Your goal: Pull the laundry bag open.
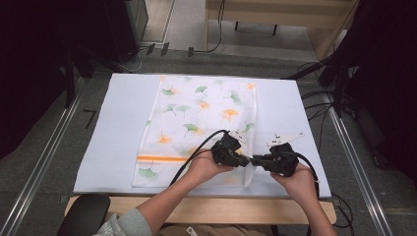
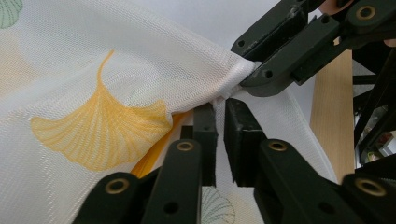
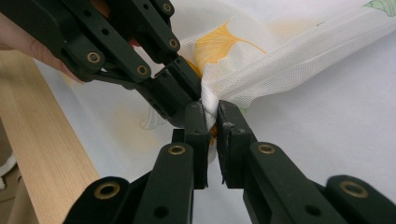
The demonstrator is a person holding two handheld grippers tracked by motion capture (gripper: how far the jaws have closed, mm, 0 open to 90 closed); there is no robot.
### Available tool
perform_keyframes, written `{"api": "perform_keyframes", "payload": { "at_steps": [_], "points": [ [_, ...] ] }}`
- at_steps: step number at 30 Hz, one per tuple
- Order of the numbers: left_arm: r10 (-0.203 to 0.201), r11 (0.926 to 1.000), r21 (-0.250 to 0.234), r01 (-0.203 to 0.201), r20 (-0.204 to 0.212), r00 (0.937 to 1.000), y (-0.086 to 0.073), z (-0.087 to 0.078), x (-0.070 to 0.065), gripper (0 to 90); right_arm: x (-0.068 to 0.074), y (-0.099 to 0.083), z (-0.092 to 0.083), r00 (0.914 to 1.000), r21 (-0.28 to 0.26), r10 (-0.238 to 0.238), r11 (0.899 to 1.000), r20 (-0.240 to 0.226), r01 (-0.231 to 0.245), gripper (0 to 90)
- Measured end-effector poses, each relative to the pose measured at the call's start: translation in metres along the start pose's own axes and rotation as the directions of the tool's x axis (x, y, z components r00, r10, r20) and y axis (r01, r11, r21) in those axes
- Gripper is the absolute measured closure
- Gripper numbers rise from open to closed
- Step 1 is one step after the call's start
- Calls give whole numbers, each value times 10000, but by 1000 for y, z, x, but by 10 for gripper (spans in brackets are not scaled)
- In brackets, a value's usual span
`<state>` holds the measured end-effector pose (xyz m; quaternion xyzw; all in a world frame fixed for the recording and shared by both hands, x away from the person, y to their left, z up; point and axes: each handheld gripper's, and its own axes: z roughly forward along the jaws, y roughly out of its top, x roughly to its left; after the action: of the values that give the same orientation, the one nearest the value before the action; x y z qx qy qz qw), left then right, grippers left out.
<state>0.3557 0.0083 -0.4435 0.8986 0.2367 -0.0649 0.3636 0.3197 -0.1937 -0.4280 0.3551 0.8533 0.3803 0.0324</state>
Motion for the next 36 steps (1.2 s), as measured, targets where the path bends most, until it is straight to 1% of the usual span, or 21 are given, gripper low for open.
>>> {"api": "perform_keyframes", "payload": {
  "at_steps": [2, 3, 5, 12, 13, 17, 24, 25, 26, 29, 32, 34, 36],
  "points": [
    [-9, 10000, -12, 9, -79, 10000, 0, 0, -1, 856, 0, 0, 0, 10000, -26, -19, 10000, -8, 19, 853],
    [-26, 10000, -37, 25, -46, 10000, 0, 0, -1, 881, 0, 0, 0, 10000, -53, 4, 10000, -38, -4, 853],
    [-25, 10000, -7, 25, -24, 10000, 0, 0, 0, 897, 0, 0, -1, 10000, -96, 33, 9999, -68, -33, 853],
    [-150, 9999, 51, 149, 143, 9998, 0, -1, 2, 900, -1, 0, -1, 9999, -66, 43, 10000, -140, -44, 852],
    [-259, 9997, -1, 259, 104, 9996, 0, -1, 2, 900, -1, 0, -1, 9999, -63, 70, 10000, -134, -71, 852],
    [-386, 9992, -101, 387, 140, 9992, -1, -2, 3, 900, -1, 0, -2, 10000, -121, 50, 9999, -14, -50, 852],
    [-501, 9987, 42, 500, 173, 9986, -1, -2, 4, 900, 1, 0, -2, 10000, -174, 6, 9998, 20, -6, 851],
    [-641, 9979, 88, 639, 164, 9978, -1, -2, 4, 900, 2, 1, -2, 10000, -163, -23, 9999, 12, 24, 851],
    [-627, 9980, 137, 625, 135, 9979, -1, -3, 5, 900, 2, 1, -2, 10000, -183, -5, 9998, 22, 5, 851],
    [-817, 9966, 72, 815, 282, 9963, -1, -4, 8, 900, 2, 1, -3, 10000, -230, 85, 9997, -28, -86, 851],
    [-810, 9967, 67, 808, 304, 9963, -1, -4, 8, 900, 2, 1, -3, 10000, -240, 67, 9997, -19, -68, 851],
    [-794, 9966, 228, 788, 269, 9965, -2, -4, 9, 900, 2, 1, -3, 10000, -240, -1, 9997, -7, 0, 851],
    [-864, 9962, 161, 859, 301, 9958, -3, -4, 10, 900, 2, 1, -3, 10000, -219, 26, 9998, -12, -26, 851]
  ]
}}
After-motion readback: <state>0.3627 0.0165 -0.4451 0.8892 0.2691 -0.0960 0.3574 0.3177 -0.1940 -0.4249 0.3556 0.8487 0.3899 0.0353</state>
